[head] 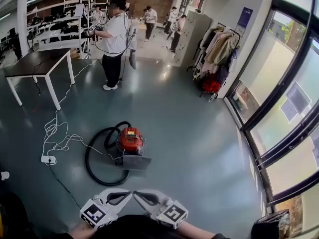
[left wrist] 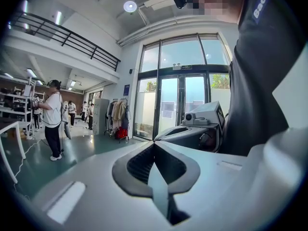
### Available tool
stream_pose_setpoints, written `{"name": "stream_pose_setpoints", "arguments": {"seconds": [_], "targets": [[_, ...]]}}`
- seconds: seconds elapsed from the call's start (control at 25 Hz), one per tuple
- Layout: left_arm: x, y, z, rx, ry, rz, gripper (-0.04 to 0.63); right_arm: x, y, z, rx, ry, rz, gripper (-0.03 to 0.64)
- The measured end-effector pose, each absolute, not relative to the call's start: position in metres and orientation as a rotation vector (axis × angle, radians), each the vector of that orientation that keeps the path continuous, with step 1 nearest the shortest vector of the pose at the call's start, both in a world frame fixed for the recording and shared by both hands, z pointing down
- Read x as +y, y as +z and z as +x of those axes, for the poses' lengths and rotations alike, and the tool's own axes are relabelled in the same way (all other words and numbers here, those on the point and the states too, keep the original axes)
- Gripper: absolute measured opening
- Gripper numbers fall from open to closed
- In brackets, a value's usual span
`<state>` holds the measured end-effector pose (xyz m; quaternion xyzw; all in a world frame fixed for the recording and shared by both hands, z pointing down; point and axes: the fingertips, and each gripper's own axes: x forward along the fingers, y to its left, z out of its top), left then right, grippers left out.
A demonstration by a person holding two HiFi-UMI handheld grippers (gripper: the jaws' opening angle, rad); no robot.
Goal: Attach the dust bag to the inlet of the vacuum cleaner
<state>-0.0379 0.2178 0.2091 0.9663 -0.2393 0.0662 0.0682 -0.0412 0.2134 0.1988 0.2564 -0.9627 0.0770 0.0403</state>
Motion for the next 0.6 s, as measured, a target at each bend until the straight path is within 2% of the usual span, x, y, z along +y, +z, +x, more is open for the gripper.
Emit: {"name": "stream_pose_setpoints", "arguments": {"seconds": [0.6], "targets": [[0.220, 0.219, -0.035, -0.719, 0.252, 2.933, 0.017, 0.210, 0.208, -0.039, -2.951, 0.224, 0.789, -0.008]]}}
